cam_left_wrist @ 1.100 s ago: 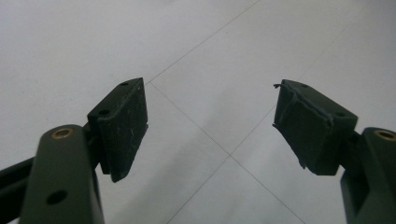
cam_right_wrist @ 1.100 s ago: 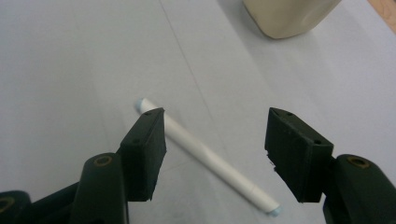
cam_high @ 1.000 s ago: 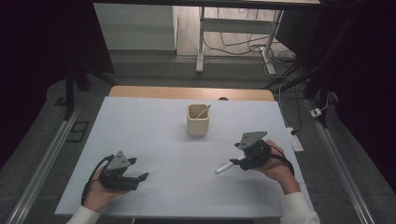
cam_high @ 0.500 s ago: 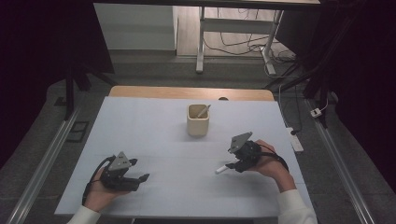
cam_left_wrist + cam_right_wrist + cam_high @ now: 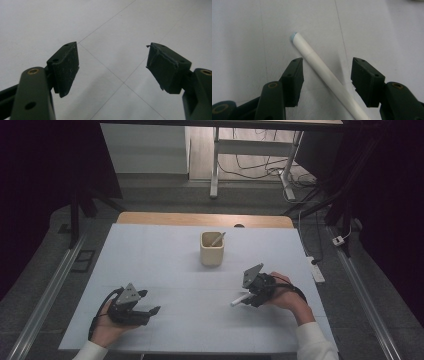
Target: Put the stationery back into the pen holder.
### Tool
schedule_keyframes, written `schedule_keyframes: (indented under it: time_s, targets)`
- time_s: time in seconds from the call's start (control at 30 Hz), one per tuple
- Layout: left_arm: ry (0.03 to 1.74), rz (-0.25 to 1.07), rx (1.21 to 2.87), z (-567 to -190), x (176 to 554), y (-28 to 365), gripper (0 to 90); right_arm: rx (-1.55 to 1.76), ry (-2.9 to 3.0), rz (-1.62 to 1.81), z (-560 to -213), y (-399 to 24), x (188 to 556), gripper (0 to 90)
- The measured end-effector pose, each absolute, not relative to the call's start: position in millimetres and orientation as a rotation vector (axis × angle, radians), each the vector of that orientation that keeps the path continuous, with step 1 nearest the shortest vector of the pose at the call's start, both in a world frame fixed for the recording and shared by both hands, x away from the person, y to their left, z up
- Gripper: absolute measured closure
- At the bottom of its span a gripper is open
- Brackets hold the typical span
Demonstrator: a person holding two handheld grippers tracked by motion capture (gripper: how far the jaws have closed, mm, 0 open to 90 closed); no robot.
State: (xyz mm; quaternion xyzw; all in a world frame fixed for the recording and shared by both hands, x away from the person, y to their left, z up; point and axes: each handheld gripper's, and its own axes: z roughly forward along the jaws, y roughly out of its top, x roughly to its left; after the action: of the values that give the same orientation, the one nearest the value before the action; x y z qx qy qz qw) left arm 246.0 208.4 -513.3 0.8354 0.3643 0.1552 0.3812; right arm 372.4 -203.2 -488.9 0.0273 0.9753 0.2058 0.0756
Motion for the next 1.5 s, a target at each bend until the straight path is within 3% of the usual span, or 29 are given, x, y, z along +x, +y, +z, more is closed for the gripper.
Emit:
schedule_keyframes:
  time_s: [0.37, 0.8, 1.5]
  targets:
    - [0.908, 0.401, 2.148, -515, 243, 208, 25.8, 0.022, 2.965, 0.509, -497, -199, 378, 53.4]
    - [0.891, 0.401, 2.164, -515, 242, 205, 25.7, -0.039, 3.024, 0.512, -497, -198, 377, 76.5]
    - [0.898, 0.407, 2.159, -515, 242, 209, 25.8, 0.03, 2.97, 0.569, -487, -204, 375, 77.8]
